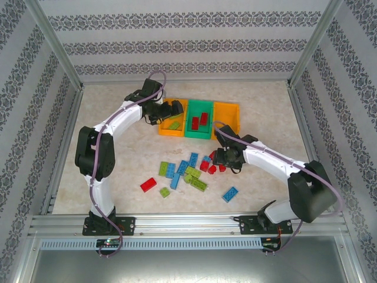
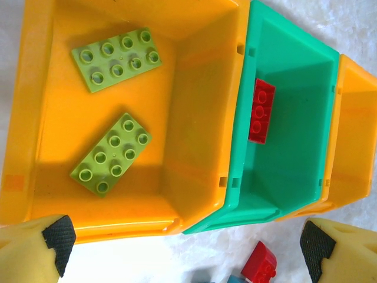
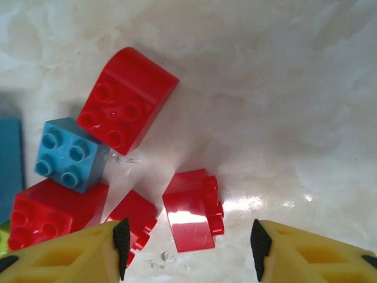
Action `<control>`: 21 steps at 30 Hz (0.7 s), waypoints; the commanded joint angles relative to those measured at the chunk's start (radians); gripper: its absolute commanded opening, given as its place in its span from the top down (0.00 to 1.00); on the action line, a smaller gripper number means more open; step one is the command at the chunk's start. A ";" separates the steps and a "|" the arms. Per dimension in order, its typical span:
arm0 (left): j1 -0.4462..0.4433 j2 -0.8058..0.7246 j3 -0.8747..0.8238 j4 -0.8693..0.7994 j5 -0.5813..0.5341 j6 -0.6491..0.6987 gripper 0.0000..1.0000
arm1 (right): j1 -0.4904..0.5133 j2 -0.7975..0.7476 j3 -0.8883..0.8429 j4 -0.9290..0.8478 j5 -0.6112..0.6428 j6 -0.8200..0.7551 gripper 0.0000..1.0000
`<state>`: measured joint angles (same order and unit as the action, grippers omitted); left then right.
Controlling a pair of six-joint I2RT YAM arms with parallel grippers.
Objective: Sort the legos into containers by color
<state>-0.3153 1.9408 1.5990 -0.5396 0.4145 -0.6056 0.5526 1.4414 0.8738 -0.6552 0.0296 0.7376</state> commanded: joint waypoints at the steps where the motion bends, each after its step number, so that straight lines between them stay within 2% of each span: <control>1: -0.009 -0.067 -0.023 0.055 -0.005 0.030 0.00 | -0.003 0.041 0.003 0.009 0.018 -0.002 0.44; 11: -0.007 -0.114 -0.074 0.070 0.000 0.073 0.00 | -0.017 0.146 0.041 0.013 0.003 -0.050 0.56; 17: -0.007 -0.122 -0.079 0.069 -0.010 0.076 0.00 | -0.020 0.150 0.050 0.000 0.016 -0.069 0.75; 21: 0.001 -0.128 -0.085 0.058 -0.031 0.078 0.00 | -0.029 0.106 0.064 -0.034 0.046 -0.077 0.81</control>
<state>-0.3149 1.8553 1.5303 -0.4999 0.4068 -0.5541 0.5385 1.5845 0.9054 -0.6422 0.0360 0.6746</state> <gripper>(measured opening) 0.996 0.261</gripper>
